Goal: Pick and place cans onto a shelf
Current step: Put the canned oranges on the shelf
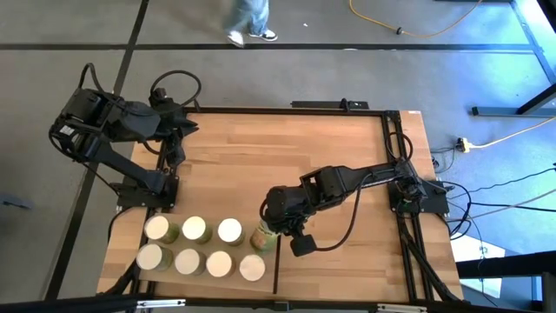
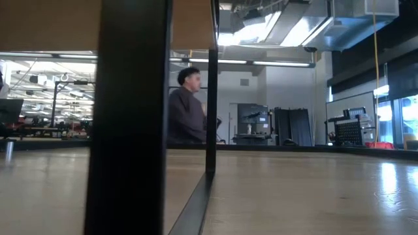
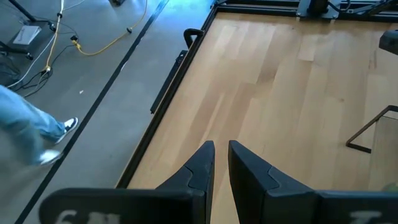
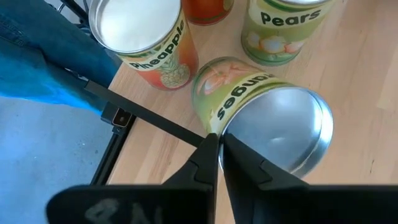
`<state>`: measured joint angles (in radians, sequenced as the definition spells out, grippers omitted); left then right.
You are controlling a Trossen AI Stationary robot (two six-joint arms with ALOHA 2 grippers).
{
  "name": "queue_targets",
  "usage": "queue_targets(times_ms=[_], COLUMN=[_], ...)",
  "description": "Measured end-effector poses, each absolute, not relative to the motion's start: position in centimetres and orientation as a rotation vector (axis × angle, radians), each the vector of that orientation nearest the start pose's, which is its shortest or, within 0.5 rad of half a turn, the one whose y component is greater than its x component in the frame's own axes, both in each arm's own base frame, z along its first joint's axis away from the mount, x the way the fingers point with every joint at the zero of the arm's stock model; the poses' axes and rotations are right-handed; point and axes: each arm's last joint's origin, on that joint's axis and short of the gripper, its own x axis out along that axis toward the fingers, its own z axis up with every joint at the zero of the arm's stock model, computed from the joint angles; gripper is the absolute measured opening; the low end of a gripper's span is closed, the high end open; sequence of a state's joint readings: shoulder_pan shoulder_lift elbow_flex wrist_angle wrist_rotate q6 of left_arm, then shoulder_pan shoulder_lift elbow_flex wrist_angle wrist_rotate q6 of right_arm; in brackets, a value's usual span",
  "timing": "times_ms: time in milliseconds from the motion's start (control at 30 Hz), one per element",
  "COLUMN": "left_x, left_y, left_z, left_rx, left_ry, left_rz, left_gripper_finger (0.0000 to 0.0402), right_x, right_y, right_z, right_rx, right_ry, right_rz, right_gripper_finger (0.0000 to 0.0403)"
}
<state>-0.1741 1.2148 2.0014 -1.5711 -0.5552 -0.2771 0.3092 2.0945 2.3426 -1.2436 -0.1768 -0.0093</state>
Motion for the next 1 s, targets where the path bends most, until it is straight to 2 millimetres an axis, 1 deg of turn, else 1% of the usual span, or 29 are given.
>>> queue_targets(times_ms=[200, 367, 633, 900, 1000], left_x=[12.47, 12.47, 12.47, 12.47, 12.47], left_y=[-0.65, -0.65, -0.65, -0.65, -0.65], left_z=[50.15, 50.15, 50.15, 50.15, 50.15], left_rx=[0.02, 0.02, 0.02, 0.021, 0.021], left_ry=[0.678, 0.678, 0.678, 0.678, 0.678], left_rz=[0.458, 0.458, 0.458, 0.457, 0.457], left_gripper_finger=[0.0039, 0.0039, 0.0039, 0.0039, 0.0039], right_x=[40.58, 40.52, 40.41, 39.85, 39.85], right_y=[13.57, 13.83, 14.01, 13.84, 13.84], right_z=[37.02, 37.02, 36.98, 36.69, 36.69], right_rx=[-0.083, -0.121, -0.132, -0.158, -0.158], right_ry=[0.99, 0.982, 0.986, 1.049, 1.048], right_rz=[0.449, 0.438, 0.431, 0.446, 0.446], right_gripper_finger=[0.0026, 0.0006, 0.0002, 0.0002, 0.0008])
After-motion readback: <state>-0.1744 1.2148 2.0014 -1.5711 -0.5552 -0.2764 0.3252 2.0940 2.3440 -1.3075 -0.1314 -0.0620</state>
